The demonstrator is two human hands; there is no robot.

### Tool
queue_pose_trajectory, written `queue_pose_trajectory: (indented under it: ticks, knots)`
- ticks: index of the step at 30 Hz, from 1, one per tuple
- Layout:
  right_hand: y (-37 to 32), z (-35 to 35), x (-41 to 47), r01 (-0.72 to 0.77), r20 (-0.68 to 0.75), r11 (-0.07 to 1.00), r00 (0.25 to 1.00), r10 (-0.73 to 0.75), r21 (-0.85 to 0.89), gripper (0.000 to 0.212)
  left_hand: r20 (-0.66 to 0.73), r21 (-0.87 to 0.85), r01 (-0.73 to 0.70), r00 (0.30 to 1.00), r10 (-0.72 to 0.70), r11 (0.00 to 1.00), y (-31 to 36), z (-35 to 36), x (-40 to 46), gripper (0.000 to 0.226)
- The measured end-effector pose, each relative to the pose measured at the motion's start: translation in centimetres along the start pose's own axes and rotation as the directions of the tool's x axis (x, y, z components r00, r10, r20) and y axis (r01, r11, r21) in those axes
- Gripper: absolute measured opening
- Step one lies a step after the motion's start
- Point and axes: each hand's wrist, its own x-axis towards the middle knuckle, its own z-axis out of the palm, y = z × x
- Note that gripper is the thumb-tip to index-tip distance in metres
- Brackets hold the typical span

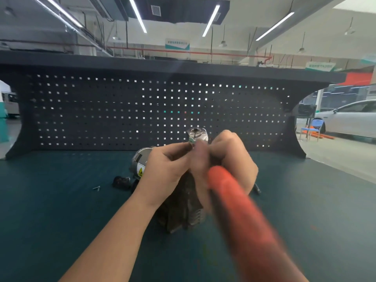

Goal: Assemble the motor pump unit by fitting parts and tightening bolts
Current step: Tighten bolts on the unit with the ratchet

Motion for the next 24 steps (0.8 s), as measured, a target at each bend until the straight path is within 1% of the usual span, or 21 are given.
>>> queue_pose_trajectory:
  ticks: [1, 2, 3, 4, 5, 6, 7, 8, 9, 10, 11, 12, 13, 14, 15, 16, 17, 18, 21, 23, 24]
  knots:
    - [0.7, -0.3, -0.1, -0.168, 0.005, 0.986, 0.986, 0.168, 0.014, 0.021, 0.036, -0.013, 0.003, 0.999, -0.002, 1.000, 0.0, -0.1, 0.1, 0.027]
    - [1.0, -0.6, 0.2, -0.315, -0.036, 0.947, 0.948, 0.318, 0.068, 0.023, 0.038, -0.009, 0.015, 0.999, -0.014, 1.000, 0.0, -0.3, 0.1, 0.023]
    - [1.6, -0.8, 0.2, -0.406, -0.131, 0.901, 0.895, 0.426, 0.154, 0.027, 0.025, 0.014, 0.023, 0.999, -0.024, 1.000, 0.0, -0.4, 0.1, 0.020]
    - [1.9, -1.0, 0.3, -0.508, -0.196, 0.830, 0.811, 0.551, 0.231, 0.033, 0.005, 0.040, 0.021, 1.000, -0.022, 0.999, -0.3, -0.4, 0.2, 0.018]
    - [2.5, -0.9, 0.5, -0.613, -0.232, 0.717, 0.683, 0.692, 0.332, 0.036, -0.010, 0.055, 0.014, 1.000, -0.013, 0.998, -0.5, -0.4, 0.2, 0.018]
    - [3.2, -0.9, 0.5, -0.704, -0.206, 0.558, 0.526, 0.825, 0.440, 0.034, -0.021, 0.056, 0.010, 1.000, -0.009, 0.998, -0.5, -0.3, 0.1, 0.018]
    - [3.8, -1.0, 0.6, -0.756, -0.118, 0.394, 0.393, 0.912, 0.523, 0.029, -0.032, 0.066, 0.006, 0.999, -0.004, 0.998, -0.4, -0.2, 0.1, 0.019]
    - [4.1, -0.9, 0.5, -0.783, -0.052, 0.281, 0.304, 0.951, 0.555, 0.024, -0.045, 0.078, -0.002, 0.999, 0.006, 0.997, -0.4, -0.1, 0.1, 0.020]
    - [4.2, -0.8, 0.3, -0.791, -0.053, 0.271, 0.291, 0.955, 0.549, 0.020, -0.059, 0.081, -0.009, 0.998, 0.014, 0.997, -0.3, 0.0, 0.0, 0.020]
    - [4.0, -0.7, 0.4, -0.773, -0.123, 0.356, 0.345, 0.930, 0.525, 0.017, -0.068, 0.069, -0.008, 0.998, 0.013, 0.998, -0.3, 0.0, 0.1, 0.019]
    - [3.4, -0.7, 0.5, -0.724, -0.225, 0.505, 0.455, 0.861, 0.470, 0.015, -0.071, 0.053, 0.002, 0.997, 0.002, 0.999, -0.3, 0.0, 0.1, 0.018]
    - [2.7, -0.5, 0.7, -0.635, -0.316, 0.669, 0.590, 0.743, 0.386, 0.014, -0.072, 0.035, 0.009, 0.997, -0.006, 0.999, -0.5, -0.1, 0.2, 0.019]
    - [1.8, -0.5, 0.6, -0.526, -0.331, 0.799, 0.728, 0.600, 0.292, 0.015, -0.064, 0.014, 0.012, 0.998, -0.011, 1.000, -0.4, -0.1, 0.3, 0.021]
    - [1.4, -0.4, 0.7, -0.400, -0.286, 0.885, 0.842, 0.457, 0.238, 0.017, -0.046, -0.013, 0.010, 0.999, -0.011, 1.000, -0.3, -0.2, 0.3, 0.023]
    - [1.0, -0.3, 0.6, -0.288, -0.200, 0.934, 0.923, 0.329, 0.211, 0.020, -0.033, -0.038, 0.008, 0.999, -0.009, 0.999, -0.3, -0.3, 0.3, 0.022]
    - [0.8, -0.2, 0.5, -0.204, -0.106, 0.969, 0.970, 0.220, 0.143, 0.024, -0.024, -0.058, 0.003, 1.000, -0.004, 0.998, -0.3, -0.3, 0.3, 0.019]
    - [0.6, -0.2, 0.5, -0.147, -0.021, 0.988, 0.989, 0.148, 0.054, 0.026, -0.012, -0.077, -0.001, 1.000, 0.000, 0.997, -0.2, -0.3, 0.3, 0.016]
    - [0.6, -0.2, 0.5, -0.115, 0.012, 0.993, 0.993, 0.115, 0.002, 0.026, -0.003, -0.085, -0.007, 1.000, 0.007, 0.996, -0.1, -0.4, 0.3, 0.014]
    - [0.0, -0.2, 0.2, -0.288, -0.019, 0.914, 0.952, 0.305, 0.285, 0.021, 0.008, -0.061, 0.007, 1.000, -0.006, 0.998, -0.4, -0.6, 0.3, 0.015]
    - [0.2, -0.3, 0.1, -0.342, -0.096, 0.891, 0.918, 0.385, 0.299, 0.022, 0.002, -0.040, 0.029, 1.000, -0.029, 0.999, -0.7, -0.7, 0.4, 0.025]
    - [1.0, -0.4, 0.3, -0.399, -0.130, 0.861, 0.881, 0.456, 0.314, 0.023, -0.009, -0.029, 0.033, 0.999, -0.034, 0.999, -0.8, -0.7, 0.4, 0.027]
